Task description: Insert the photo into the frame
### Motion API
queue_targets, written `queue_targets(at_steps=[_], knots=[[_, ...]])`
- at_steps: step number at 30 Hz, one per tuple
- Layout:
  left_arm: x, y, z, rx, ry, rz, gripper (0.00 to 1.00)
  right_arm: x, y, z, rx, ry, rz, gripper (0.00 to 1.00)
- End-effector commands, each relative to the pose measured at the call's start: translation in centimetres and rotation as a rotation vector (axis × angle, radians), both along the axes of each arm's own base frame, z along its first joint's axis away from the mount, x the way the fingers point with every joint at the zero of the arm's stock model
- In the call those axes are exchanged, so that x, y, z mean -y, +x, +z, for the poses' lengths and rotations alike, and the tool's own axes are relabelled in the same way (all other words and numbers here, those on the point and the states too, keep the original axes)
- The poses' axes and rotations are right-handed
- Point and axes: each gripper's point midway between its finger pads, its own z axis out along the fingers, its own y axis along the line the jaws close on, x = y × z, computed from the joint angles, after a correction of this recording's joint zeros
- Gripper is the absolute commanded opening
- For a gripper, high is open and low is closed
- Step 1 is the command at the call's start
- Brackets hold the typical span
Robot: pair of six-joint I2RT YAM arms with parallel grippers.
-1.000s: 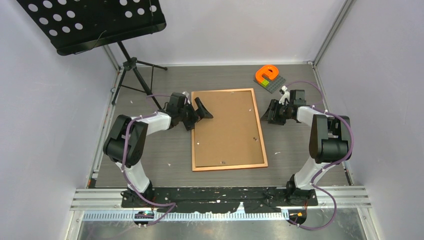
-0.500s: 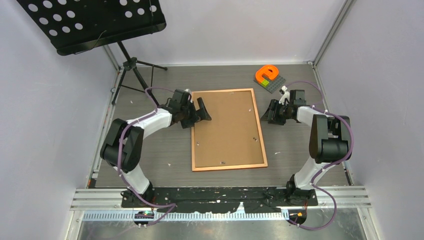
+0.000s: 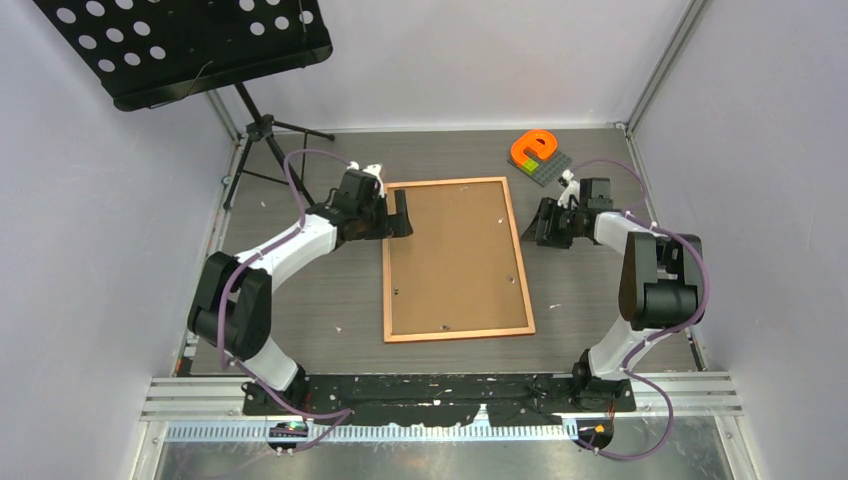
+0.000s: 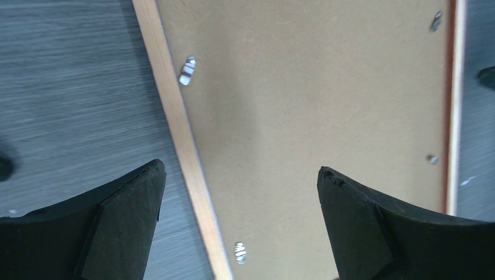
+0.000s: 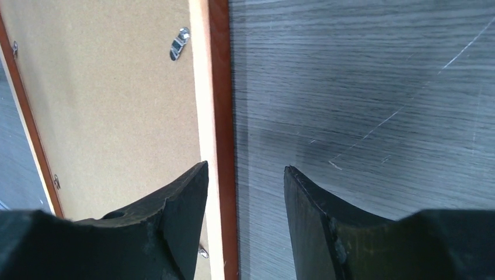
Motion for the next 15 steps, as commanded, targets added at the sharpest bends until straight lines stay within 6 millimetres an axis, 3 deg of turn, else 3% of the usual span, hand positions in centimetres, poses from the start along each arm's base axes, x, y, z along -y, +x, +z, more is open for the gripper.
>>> queue_targets(at_steps=[1, 9, 15], knots=[[-1.2, 0.6, 2.4, 0.120, 0.124, -0.098, 1.00, -0.3, 1.7, 4.1, 0.133, -0.053, 0.055, 0.58], [-1.2, -0.3, 1.3, 0.071, 0.209, -0.253, 0.99, -2.6, 0.4, 4.6, 0.148, -0.172, 0.188, 0.63], [-0.4, -1.3, -1.2, -0.030, 0.189, -0.315, 0.90, -3.3, 0.2, 4.0, 0.134, -0.209, 0.252, 0.64]])
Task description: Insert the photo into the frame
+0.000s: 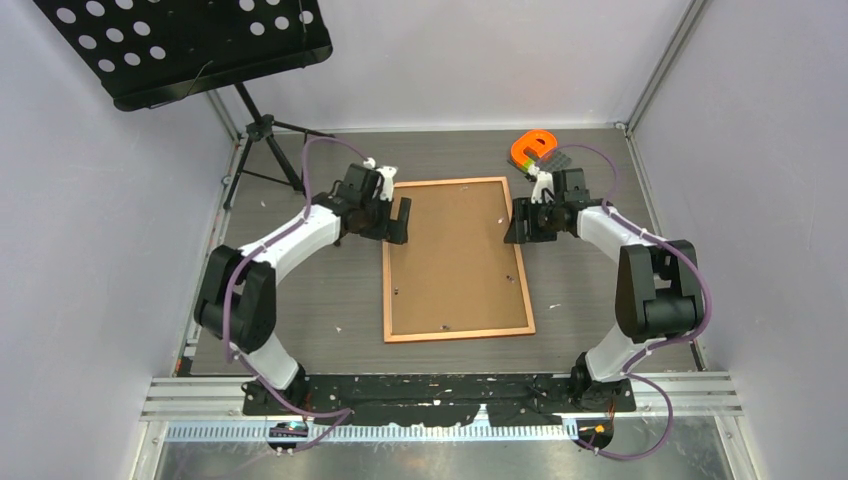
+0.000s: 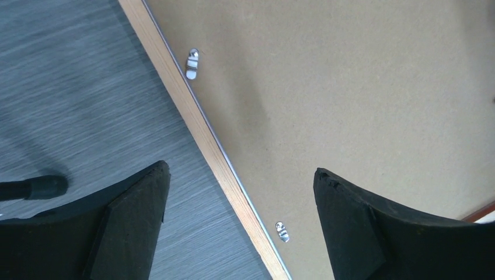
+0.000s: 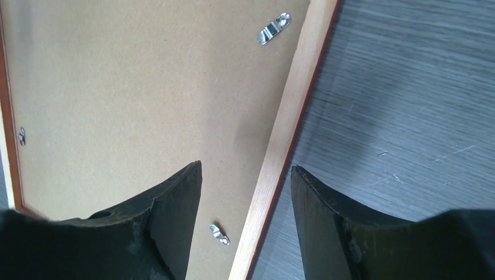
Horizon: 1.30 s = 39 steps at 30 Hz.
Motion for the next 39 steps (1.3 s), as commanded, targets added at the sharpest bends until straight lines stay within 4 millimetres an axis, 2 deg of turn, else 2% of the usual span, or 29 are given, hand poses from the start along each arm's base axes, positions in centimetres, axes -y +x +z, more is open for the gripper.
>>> queue_targets(at_steps=[1, 6, 13, 24, 27, 34, 39], knots=[[0.7, -0.7, -2.0, -0.089, 0.022, -0.074, 0.88, 0.3, 0.9, 1.3, 0.049, -0.055, 0.038, 0.64], [0.6, -0.7, -3.6, -0.134, 0.045, -0.075, 0.76, 0.2, 0.6, 0.2, 0.023, -0.057, 0.053, 0.63], [0.5, -0.8, -5.2, -0.171, 0.066, -0.068, 0.57, 0.0, 0.5, 0.0, 0.017, -0.046, 0.062, 0.62], [0.6, -1.3, -6.6, -0.215, 0.067, -0.075, 0.37, 0.4, 0.8, 0.3, 0.031, -0.045, 0.051, 0.62], [0.6, -1.4, -6.7, -0.220, 0.066, -0.079, 0.28, 0.5, 0.8, 0.4, 0.031, -0.041, 0.049, 0.62], [0.6, -1.7, -6.9, -0.231, 0.066, -0.088, 0.00, 0.6, 0.9, 0.3, 0.028, -0.039, 0.045, 0.62], [0.7, -2.4, -7.1, -0.248, 0.053, -0.092, 0.00, 0.6, 1.0, 0.4, 0.030, -0.034, 0.043, 0.62]])
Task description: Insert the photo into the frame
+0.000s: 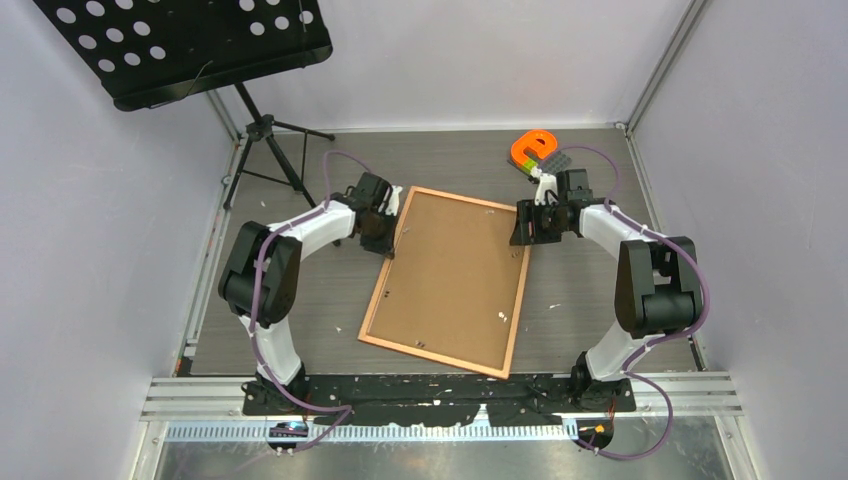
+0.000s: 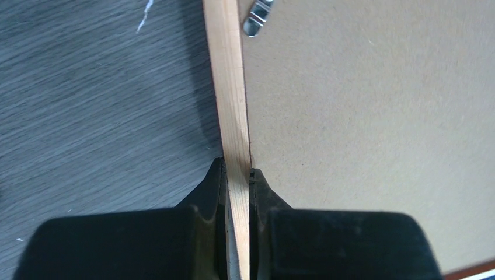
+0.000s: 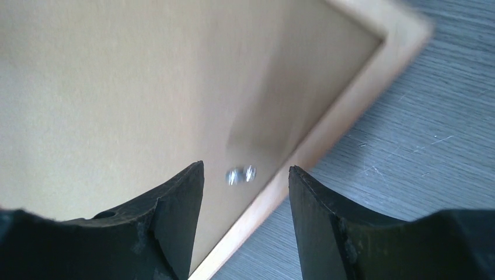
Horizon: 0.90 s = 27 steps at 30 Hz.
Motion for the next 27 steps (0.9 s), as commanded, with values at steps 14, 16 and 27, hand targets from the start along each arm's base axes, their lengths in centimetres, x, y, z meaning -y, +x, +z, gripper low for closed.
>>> queue_targets(at_steps=[14, 16, 27], knots=[[-0.7, -1.3, -1.8, -0.071, -0.069, 0.136, 0.00, 0.0, 1.5, 2.7, 0.073, 0.006, 0.008, 0.61], [-1.3, -1.5, -2.1, -0.091, -0.097, 0.188, 0.00, 0.0, 1.5, 3.3, 0.086, 0.003, 0.009, 0.61], [-1.6, -2.8, -2.5, -0.132, -0.200, 0.327, 0.00, 1.6, 0.9, 2.5, 0.035, -0.098, 0.004, 0.61]])
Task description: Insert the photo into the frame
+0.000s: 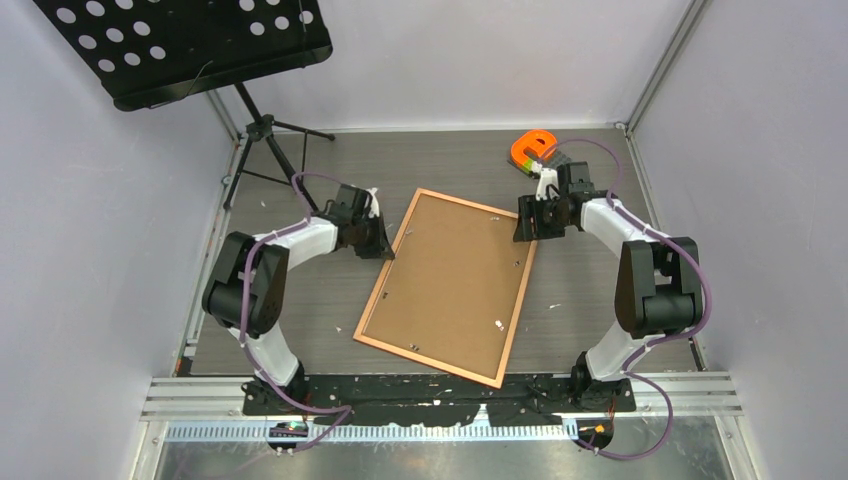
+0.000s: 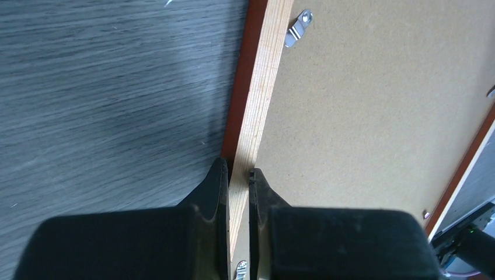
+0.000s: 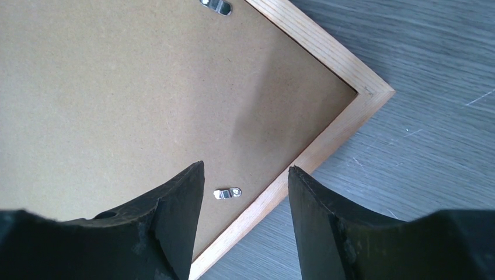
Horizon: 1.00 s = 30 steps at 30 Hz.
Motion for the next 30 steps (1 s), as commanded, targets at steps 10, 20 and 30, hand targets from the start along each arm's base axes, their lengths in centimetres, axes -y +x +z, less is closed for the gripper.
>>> queue_targets(at_steps=[10, 20, 30], knots=[[-1.2, -2.9, -2.8, -0.137, 0.005, 0.074, 0.00, 3.0, -0.1, 0.1, 0.000, -0.142, -0.061, 0.57], [-1.0, -2.9, -2.8, -0.140, -0.006, 0.064, 0.00, 2.9, -0.4, -2.5, -0.085, -0.118, -0.060, 0.50], [-0.8, -3.3, -2.8, -0.154, -0.026, 0.049, 0.00, 2.0, 1.0, -2.8, -0.100, -0.061, -0.043, 0.30]])
